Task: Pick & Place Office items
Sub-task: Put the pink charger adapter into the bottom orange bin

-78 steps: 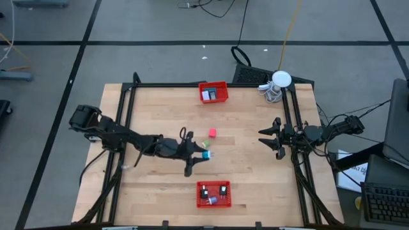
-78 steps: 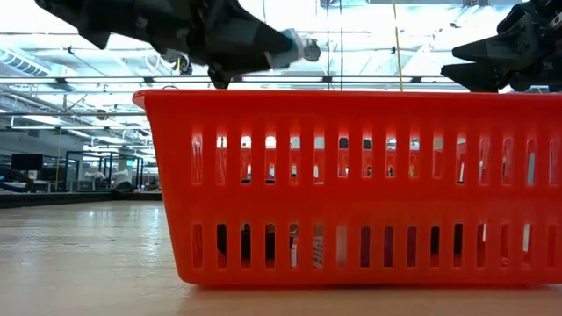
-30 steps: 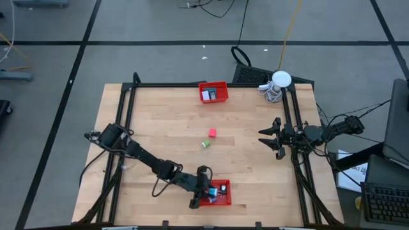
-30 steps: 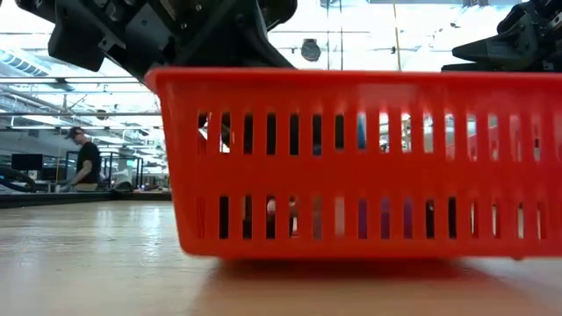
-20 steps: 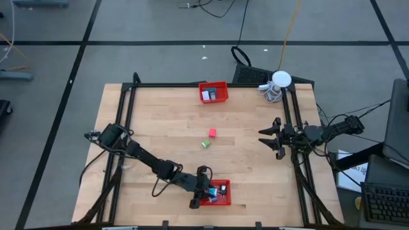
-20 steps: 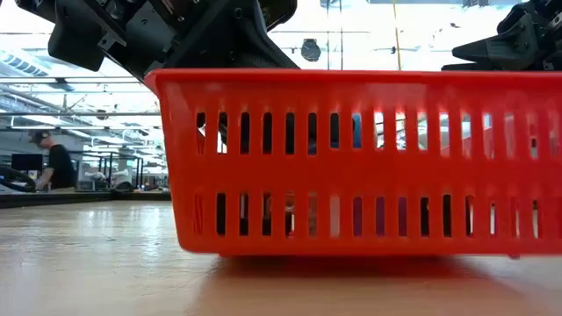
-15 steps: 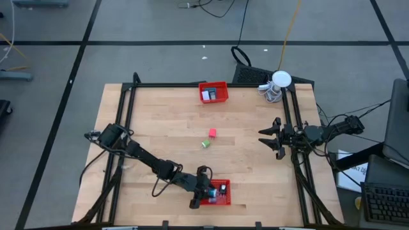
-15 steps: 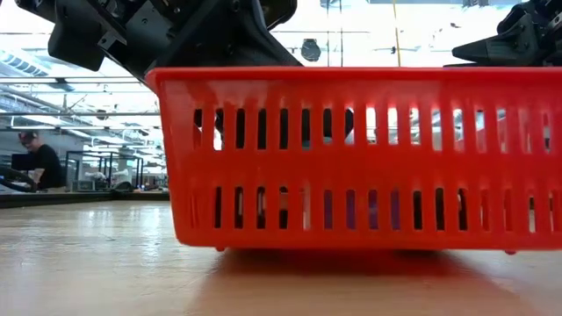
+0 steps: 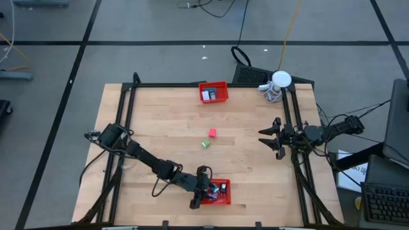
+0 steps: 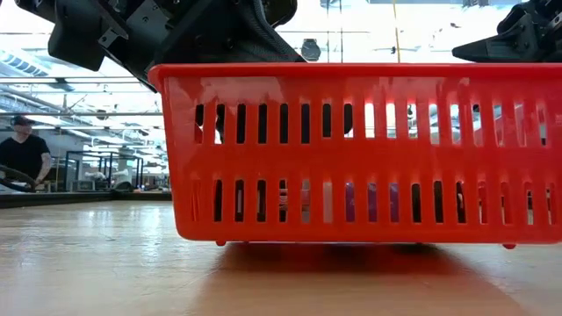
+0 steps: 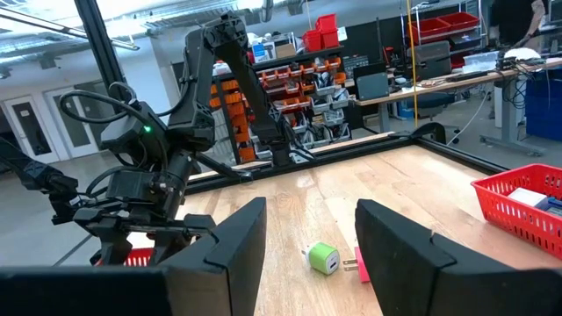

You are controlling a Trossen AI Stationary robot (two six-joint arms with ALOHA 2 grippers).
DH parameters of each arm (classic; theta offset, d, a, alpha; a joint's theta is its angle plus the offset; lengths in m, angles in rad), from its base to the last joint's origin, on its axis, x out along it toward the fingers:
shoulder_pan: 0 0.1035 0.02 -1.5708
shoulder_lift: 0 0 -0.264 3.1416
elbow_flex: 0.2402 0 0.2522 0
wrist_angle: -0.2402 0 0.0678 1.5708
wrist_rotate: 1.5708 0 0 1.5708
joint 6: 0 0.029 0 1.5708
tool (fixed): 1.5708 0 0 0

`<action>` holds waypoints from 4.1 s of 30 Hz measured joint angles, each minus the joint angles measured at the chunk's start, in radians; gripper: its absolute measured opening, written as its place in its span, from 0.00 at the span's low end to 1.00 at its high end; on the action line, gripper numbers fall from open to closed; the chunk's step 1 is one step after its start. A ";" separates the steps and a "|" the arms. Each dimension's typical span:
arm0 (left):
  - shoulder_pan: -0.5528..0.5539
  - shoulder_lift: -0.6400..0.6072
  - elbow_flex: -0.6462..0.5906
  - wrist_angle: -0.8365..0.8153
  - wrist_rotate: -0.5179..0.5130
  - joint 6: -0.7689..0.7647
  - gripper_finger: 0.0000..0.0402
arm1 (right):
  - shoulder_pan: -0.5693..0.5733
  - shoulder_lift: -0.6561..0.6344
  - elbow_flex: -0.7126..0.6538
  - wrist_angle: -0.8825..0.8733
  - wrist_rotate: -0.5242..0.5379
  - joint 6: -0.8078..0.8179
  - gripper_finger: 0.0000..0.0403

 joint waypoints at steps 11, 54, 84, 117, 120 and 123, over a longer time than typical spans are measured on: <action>0.001 -0.021 -0.001 0.069 0.024 0.015 0.57 | 0.000 0.000 0.000 0.000 0.000 0.000 0.41; 0.444 -0.114 0.196 -0.568 -0.238 -0.137 0.57 | 0.000 0.000 0.000 0.000 0.000 0.000 0.41; 0.550 -0.002 0.196 -0.854 -0.245 -0.309 0.57 | 0.000 0.000 0.000 0.000 0.000 0.000 0.41; 0.547 -0.239 0.141 -1.198 -0.062 0.715 0.57 | 0.000 0.000 0.000 0.000 0.000 0.000 0.41; 0.548 -0.239 0.117 -1.135 -0.024 0.759 0.57 | 0.000 0.000 0.000 0.000 0.000 0.000 0.41; 0.548 -0.239 0.092 -1.076 -0.027 0.814 0.57 | 0.000 0.000 0.000 0.000 0.000 0.000 0.41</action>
